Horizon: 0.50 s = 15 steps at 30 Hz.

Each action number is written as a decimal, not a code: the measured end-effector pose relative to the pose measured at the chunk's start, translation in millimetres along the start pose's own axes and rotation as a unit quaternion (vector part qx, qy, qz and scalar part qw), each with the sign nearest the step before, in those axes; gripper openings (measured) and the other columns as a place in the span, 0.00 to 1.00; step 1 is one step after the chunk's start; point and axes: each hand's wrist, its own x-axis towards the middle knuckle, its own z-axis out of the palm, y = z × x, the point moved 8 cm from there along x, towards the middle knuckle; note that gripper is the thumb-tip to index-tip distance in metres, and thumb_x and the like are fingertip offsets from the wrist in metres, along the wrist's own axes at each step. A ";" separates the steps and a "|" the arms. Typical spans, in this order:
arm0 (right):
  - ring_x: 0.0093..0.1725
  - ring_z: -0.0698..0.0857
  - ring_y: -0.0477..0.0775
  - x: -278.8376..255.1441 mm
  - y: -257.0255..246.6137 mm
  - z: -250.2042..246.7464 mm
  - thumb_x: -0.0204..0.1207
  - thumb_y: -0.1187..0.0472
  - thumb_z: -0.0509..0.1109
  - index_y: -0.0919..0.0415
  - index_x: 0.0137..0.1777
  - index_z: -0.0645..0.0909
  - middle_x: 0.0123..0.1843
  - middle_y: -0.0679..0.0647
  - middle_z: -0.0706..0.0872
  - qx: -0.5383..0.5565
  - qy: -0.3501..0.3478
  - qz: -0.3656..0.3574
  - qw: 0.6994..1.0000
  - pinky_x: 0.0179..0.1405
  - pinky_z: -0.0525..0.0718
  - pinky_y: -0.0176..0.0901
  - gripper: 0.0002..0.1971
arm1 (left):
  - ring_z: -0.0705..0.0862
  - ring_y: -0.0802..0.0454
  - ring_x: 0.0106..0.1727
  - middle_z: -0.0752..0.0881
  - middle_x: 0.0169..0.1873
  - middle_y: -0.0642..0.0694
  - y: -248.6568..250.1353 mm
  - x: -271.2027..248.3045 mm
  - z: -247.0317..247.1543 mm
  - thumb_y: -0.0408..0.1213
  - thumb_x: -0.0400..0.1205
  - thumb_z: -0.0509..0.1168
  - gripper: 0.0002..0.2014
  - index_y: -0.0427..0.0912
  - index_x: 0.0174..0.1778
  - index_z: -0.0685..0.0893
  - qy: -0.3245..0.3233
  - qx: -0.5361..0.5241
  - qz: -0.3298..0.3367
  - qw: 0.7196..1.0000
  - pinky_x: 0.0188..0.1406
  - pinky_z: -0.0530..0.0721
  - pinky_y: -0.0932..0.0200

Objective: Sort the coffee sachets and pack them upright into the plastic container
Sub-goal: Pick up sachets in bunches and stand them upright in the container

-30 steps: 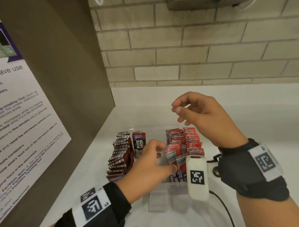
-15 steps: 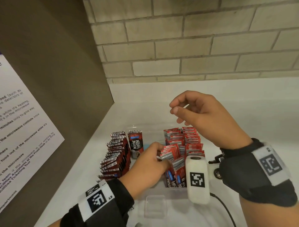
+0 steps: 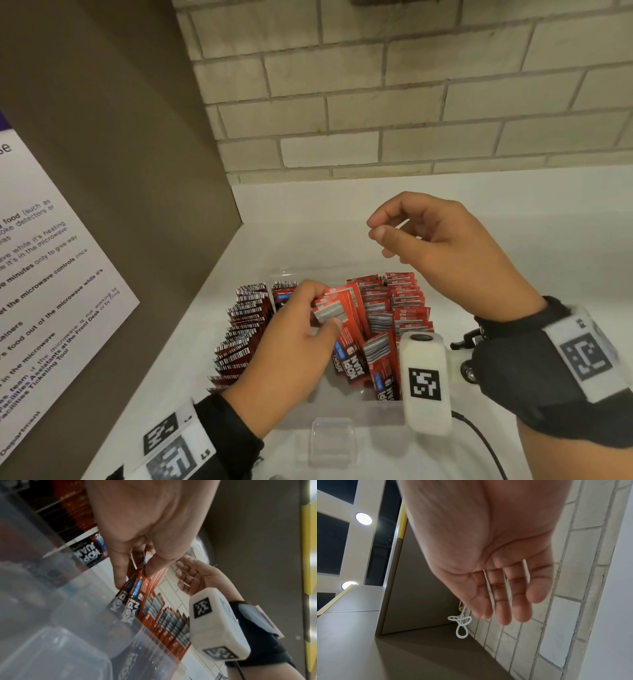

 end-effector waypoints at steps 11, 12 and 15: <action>0.51 0.83 0.40 -7.0 -7.9 21.1 0.77 0.65 0.66 0.49 0.55 0.80 0.54 0.42 0.85 0.096 -0.021 0.029 0.995 0.56 0.79 0.36 0.11 | 0.89 0.56 0.50 0.89 0.47 0.52 36.8 -3.6 -56.2 0.31 0.81 0.64 0.10 0.53 0.49 0.78 0.073 -0.049 0.061 0.994 0.51 0.87 0.47; 0.56 0.82 0.39 -8.7 -10.8 29.9 0.77 0.64 0.67 0.48 0.58 0.78 0.57 0.41 0.84 0.109 -0.042 0.029 0.993 0.60 0.79 0.38 0.13 | 0.89 0.54 0.50 0.89 0.48 0.51 40.0 -3.5 -62.5 0.31 0.81 0.64 0.09 0.51 0.51 0.79 0.076 -0.066 0.066 0.993 0.49 0.88 0.49; 0.65 0.76 0.36 -15.0 -19.7 60.7 0.78 0.59 0.67 0.45 0.70 0.68 0.65 0.39 0.78 0.112 -0.129 0.031 0.985 0.66 0.76 0.40 0.22 | 0.90 0.54 0.46 0.89 0.48 0.46 46.7 -1.8 -77.8 0.26 0.81 0.63 0.10 0.41 0.56 0.78 0.072 -0.159 0.061 0.983 0.39 0.88 0.60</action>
